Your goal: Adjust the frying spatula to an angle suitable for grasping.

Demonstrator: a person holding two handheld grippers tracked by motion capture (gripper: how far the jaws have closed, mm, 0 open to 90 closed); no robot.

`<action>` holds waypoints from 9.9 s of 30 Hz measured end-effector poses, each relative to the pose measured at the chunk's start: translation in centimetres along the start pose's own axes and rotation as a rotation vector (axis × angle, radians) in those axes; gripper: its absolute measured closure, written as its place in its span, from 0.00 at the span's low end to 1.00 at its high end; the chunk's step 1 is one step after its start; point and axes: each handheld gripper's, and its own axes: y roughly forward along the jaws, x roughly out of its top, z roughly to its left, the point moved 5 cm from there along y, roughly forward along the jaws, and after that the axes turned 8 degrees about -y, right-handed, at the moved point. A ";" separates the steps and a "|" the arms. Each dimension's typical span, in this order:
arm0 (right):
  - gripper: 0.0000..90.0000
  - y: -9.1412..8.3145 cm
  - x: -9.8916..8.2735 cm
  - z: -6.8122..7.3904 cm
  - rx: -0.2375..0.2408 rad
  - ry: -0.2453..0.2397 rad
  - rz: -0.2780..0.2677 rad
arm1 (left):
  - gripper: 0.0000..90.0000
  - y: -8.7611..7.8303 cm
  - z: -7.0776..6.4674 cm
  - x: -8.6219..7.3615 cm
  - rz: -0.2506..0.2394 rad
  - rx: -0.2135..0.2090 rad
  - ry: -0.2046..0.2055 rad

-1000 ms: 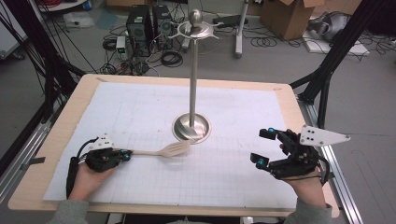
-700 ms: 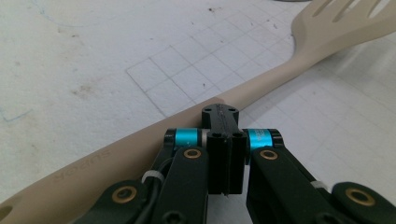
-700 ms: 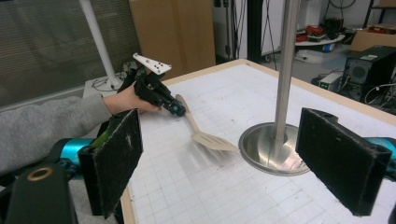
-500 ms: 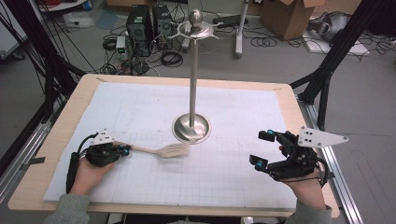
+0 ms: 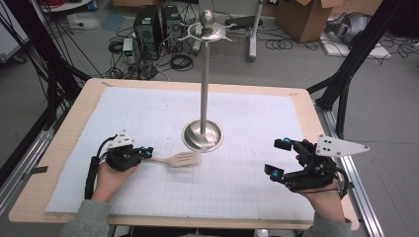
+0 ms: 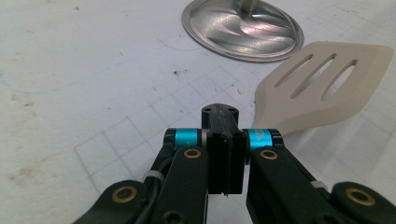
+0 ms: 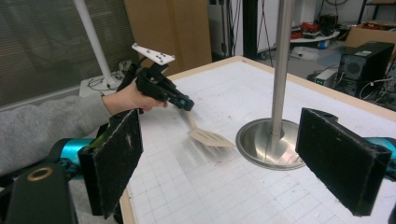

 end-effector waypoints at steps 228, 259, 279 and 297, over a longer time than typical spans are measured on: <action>0.15 2.0 -1.1 -0.3 0.052 0.016 0.062 | 1.00 3.6 0.4 0.9 0.227 -0.101 0.143; 0.15 2.6 -1.3 -0.1 0.048 0.015 0.088 | 1.00 -2.5 -1.7 2.7 0.031 -0.012 0.106; 0.15 2.3 -0.9 -0.6 0.046 0.011 0.051 | 0.67 -6.2 -5.4 3.4 -0.139 0.069 0.098; 0.15 1.9 -0.7 -1.0 0.033 0.013 0.039 | 0.08 -5.8 -7.5 4.2 -0.167 -0.047 0.144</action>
